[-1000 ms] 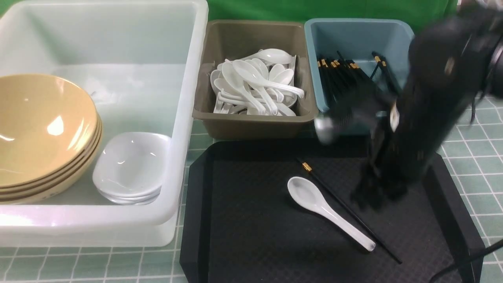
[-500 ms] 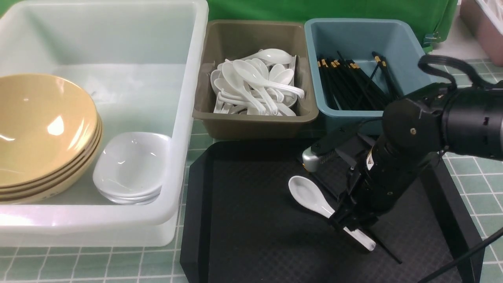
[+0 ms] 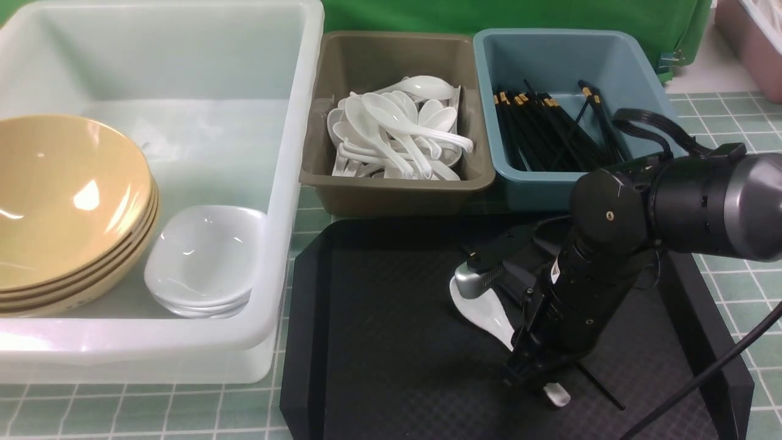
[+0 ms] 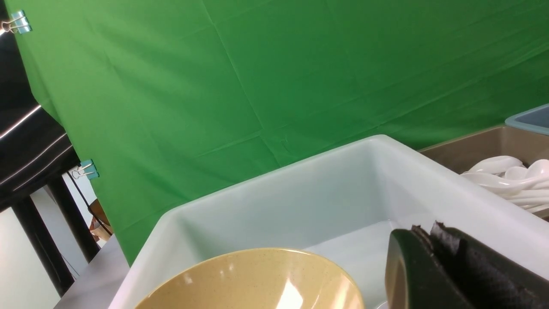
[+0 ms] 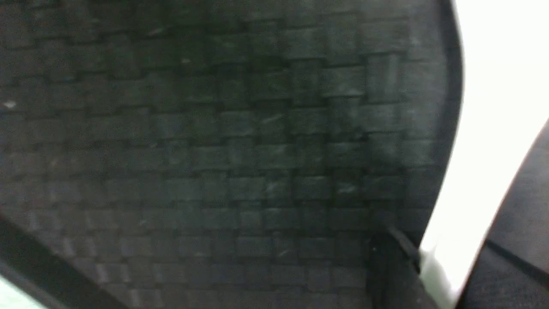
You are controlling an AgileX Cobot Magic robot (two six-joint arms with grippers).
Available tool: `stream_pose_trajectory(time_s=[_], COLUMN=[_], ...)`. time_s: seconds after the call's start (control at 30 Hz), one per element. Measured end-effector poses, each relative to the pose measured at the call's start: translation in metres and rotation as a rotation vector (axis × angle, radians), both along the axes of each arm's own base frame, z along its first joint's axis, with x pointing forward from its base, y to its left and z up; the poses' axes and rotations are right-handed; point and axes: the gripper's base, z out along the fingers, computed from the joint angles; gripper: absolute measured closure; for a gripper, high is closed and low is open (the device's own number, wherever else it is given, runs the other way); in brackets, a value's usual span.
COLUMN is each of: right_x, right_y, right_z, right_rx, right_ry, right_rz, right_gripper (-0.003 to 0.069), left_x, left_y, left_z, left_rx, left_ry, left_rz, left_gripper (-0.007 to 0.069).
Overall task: On blue table put chopsticks spoon bowls plates into blue grey white boxes.
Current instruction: 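Reach down and grasp the white spoon resting in the bowl with the right gripper, then place the white spoon into the bin of spoons with the right gripper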
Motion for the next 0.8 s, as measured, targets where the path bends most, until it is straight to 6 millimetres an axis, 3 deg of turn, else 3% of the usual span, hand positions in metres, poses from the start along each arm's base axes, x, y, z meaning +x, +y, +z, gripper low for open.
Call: stream_pose_trajectory(time_s=[0.17, 0.3, 0.4, 0.6, 0.7, 0.8], right_x=[-0.003, 0.001, 0.014, 0.060, 0.080, 0.108], right_y=[0.004, 0.007, 0.015, 0.039, 0.048, 0.058], right_z=[0.000, 0.006, 0.030, 0.099, 0.119, 0.120], right_rx=[0.036, 0.041, 0.086, 0.282, 0.378, 0.457], right_ry=[0.038, 0.048, -0.024, -0.403, -0.609, -0.808], right_rz=[0.010, 0.024, 0.042, 0.009, -0.034, -0.085], right_gripper=[0.0562, 0.0563, 0.0563, 0.0563, 0.0563, 0.0563], left_x=[0.000, 0.000, 0.000, 0.000, 0.000, 0.000], left_y=[0.000, 0.000, 0.000, 0.000, 0.000, 0.000], left_z=[0.000, 0.000, 0.000, 0.000, 0.000, 0.000], left_rx=[0.001, 0.001, 0.001, 0.001, 0.002, 0.006], left_ry=[0.000, 0.000, -0.001, -0.001, -0.001, -0.001], left_rz=[0.000, 0.000, 0.000, 0.000, 0.000, 0.001], left_gripper=[0.0622, 0.0622, 0.0622, 0.0622, 0.0622, 0.0622])
